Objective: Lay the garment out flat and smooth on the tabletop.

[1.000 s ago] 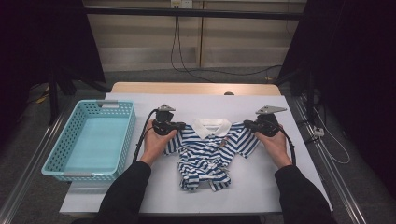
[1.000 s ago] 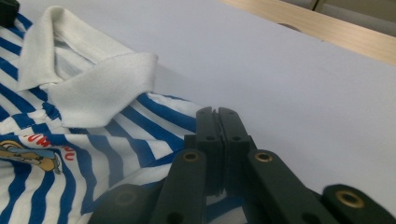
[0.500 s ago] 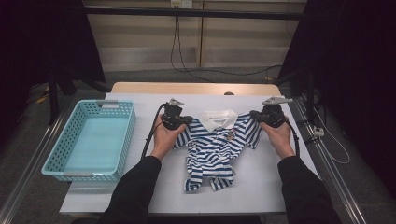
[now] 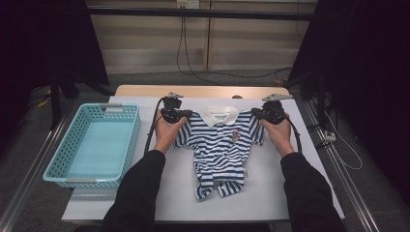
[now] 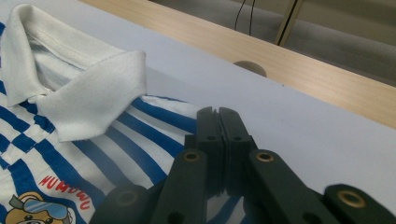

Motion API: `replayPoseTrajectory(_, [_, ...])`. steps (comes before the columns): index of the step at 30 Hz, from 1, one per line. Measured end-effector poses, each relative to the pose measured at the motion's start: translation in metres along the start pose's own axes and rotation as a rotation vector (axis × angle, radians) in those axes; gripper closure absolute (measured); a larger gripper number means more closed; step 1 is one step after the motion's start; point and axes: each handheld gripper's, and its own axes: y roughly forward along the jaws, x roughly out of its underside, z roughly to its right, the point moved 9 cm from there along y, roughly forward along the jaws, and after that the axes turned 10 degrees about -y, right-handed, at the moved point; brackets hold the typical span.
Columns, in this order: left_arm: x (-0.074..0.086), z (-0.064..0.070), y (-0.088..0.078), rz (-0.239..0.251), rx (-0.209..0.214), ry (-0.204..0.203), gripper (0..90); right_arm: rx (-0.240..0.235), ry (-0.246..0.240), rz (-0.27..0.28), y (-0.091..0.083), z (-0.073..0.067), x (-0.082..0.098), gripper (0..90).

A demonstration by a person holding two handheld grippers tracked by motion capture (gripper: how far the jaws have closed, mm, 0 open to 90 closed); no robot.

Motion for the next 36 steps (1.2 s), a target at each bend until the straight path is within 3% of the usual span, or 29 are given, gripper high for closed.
replayPoseTrajectory(10, [-0.001, -0.006, 0.009, -0.011, -0.013, 0.002, 85.3, 0.016, 0.014, -0.005, 0.016, 0.007, -0.003, 88.8])
replayPoseTrajectory(11, [-0.002, -0.008, 0.010, 0.002, -0.026, -0.011, 83.2, 0.018, 0.015, -0.006, 0.018, 0.008, -0.002, 88.1])
replayPoseTrajectory(13, [-0.002, -0.011, 0.009, 0.002, -0.030, -0.025, 67.2, 0.027, 0.025, -0.020, 0.021, 0.008, 0.003, 79.8])
replayPoseTrajectory(15, [-0.002, -0.012, 0.005, 0.004, -0.041, -0.019, 65.4, 0.027, 0.030, -0.030, 0.022, 0.010, 0.007, 72.3])
replayPoseTrajectory(18, [-0.002, -0.013, -0.002, 0.013, -0.026, -0.022, 61.0, 0.031, 0.043, -0.025, 0.016, 0.014, 0.009, 65.5])
replayPoseTrajectory(20, [0.001, -0.011, -0.005, 0.006, -0.027, -0.002, 58.1, 0.026, 0.059, -0.016, 0.010, 0.016, 0.010, 61.7])
replayPoseTrajectory(23, [0.006, -0.005, -0.009, 0.006, -0.014, 0.018, 55.1, 0.021, 0.058, -0.016, 0.000, 0.015, 0.016, 59.9])
replayPoseTrajectory(29, [0.028, 0.006, -0.020, -0.018, 0.000, 0.081, 54.8, -0.032, 0.067, -0.040, -0.022, 0.003, 0.039, 59.0])
replayPoseTrajectory(36, [0.053, -0.009, -0.029, -0.046, -0.038, 0.078, 56.7, -0.052, 0.070, -0.094, -0.035, -0.008, 0.068, 60.5])
